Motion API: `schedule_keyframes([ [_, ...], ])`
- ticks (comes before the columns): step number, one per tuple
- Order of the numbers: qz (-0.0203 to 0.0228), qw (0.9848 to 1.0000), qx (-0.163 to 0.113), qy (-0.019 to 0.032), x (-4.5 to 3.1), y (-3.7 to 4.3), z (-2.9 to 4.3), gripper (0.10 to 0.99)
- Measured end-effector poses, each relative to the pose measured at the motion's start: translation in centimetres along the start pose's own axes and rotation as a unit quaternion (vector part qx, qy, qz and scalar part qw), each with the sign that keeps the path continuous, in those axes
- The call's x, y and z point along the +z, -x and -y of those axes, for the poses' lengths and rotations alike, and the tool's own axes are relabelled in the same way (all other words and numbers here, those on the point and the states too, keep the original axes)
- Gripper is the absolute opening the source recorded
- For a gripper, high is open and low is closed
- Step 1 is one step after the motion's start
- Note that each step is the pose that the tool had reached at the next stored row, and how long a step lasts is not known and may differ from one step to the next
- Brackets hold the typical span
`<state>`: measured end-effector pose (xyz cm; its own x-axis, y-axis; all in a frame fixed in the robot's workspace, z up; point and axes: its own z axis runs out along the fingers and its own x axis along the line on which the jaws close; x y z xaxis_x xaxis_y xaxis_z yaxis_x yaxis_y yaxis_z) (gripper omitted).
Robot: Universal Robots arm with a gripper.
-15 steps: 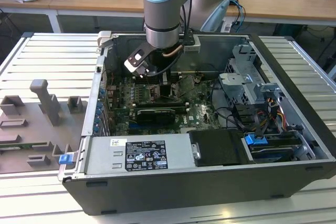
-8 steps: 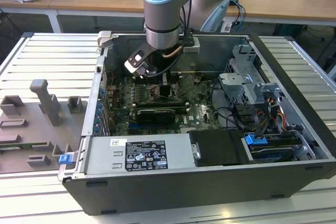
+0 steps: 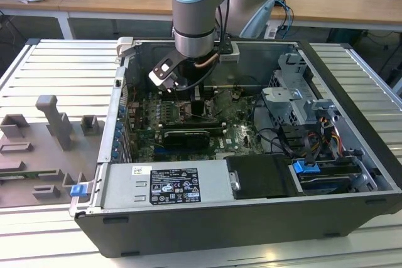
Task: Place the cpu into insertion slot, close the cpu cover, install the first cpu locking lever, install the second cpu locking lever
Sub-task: 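Place the cpu into insertion slot, then close the cpu cover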
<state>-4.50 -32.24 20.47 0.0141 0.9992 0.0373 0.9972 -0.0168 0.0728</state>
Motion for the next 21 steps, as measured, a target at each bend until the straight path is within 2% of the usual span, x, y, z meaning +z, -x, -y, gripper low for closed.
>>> schedule_keyframes([
  [3,0.0000,1.0000,0.000,0.0000,-0.42,-0.01,-0.03,0.608],
  [4,0.0000,1.0000,0.000,0.0000,-0.53,-0.02,-0.04,0.592],
  [5,0.0000,1.0000,0.000,0.0000,-0.63,-0.02,-0.05,0.529],
  [6,0.0000,1.0000,0.000,0.0000,-0.72,-0.03,-0.05,0.529],
  [8,0.0002,1.0000,0.000,0.0000,-1.02,-0.04,-0.08,0.404],
  [9,0.0003,1.0000,0.000,0.0000,-1.11,-0.04,-0.08,0.224],
  [10,0.0003,1.0000,0.000,0.0000,-1.20,-0.04,-0.09,0.161],
  [11,0.0003,1.0000,0.000,0.0000,-1.27,-0.05,-0.09,0.161],
  [12,0.0003,1.0000,0.000,0.0000,-1.39,-0.05,-0.10,0.106],
  [17,0.0002,1.0000,0.000,0.0000,-1.93,-0.07,-0.14,0.106],
  [21,0.0003,1.0000,0.000,-0.0009,-1.98,-0.08,-0.40,0.106],
])
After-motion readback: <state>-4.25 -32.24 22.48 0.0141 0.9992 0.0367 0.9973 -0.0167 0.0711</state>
